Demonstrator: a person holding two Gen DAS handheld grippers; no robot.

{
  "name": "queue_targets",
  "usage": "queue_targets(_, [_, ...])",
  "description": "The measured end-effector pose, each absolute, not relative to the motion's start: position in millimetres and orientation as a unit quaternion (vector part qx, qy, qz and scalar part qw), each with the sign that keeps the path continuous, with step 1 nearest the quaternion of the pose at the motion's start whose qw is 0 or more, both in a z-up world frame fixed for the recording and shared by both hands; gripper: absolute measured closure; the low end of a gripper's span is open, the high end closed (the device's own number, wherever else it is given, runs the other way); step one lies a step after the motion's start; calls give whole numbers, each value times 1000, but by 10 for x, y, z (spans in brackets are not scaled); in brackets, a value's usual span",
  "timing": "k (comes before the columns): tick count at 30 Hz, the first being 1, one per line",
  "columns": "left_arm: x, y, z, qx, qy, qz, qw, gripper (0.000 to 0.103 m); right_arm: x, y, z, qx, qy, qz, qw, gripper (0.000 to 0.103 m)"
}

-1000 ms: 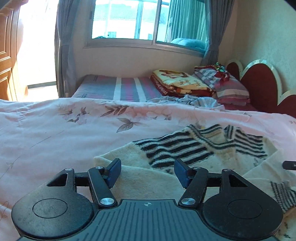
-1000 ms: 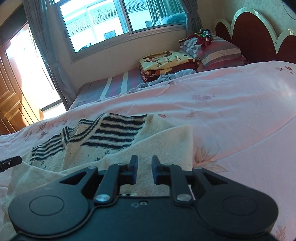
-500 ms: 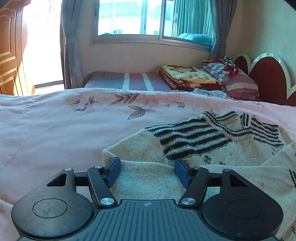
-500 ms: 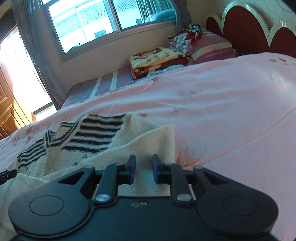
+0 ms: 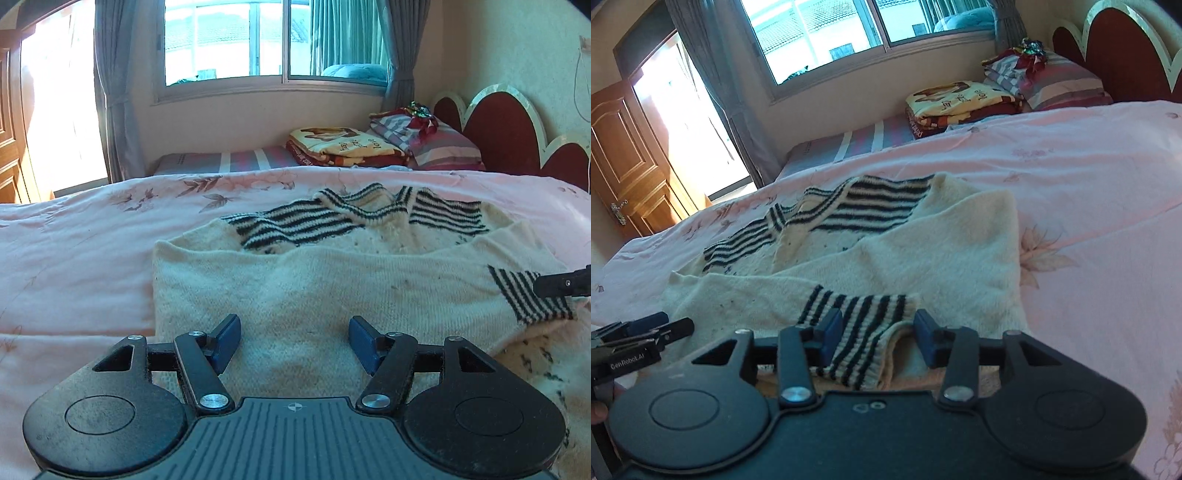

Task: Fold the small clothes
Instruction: 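Fold the hem up toward the collar with the right gripper and release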

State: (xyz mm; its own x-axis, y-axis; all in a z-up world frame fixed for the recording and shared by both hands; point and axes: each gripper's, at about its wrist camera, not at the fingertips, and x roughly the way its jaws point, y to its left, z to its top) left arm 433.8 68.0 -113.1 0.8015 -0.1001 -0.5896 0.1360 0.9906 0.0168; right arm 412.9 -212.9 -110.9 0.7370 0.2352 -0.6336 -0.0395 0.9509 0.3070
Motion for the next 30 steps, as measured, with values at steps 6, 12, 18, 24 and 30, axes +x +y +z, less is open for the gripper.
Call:
queue_targets(6, [4288,706,-1106,32,311,-61,948,38,4099,-1988,-1070,101,339,96,930,90])
queue_targets(12, [4250,751,-1094,30,310,-55,949,38,4020,-1985,-825,63,285,111,950,90])
queue_targets(18, [4230,742,-1156,34,302,-54,951,36,4183,-2089,-1164,46,330,80,940,90])
queue_targets(24, [4275,810,-1166,18,310,-43,950,23,4116,-2091,-1191,36,327,74,941,86])
queue_targets(30, [4245,821,-1162,16,305,-36,951,23,3944,-2228,-975,74,286,62,953,86])
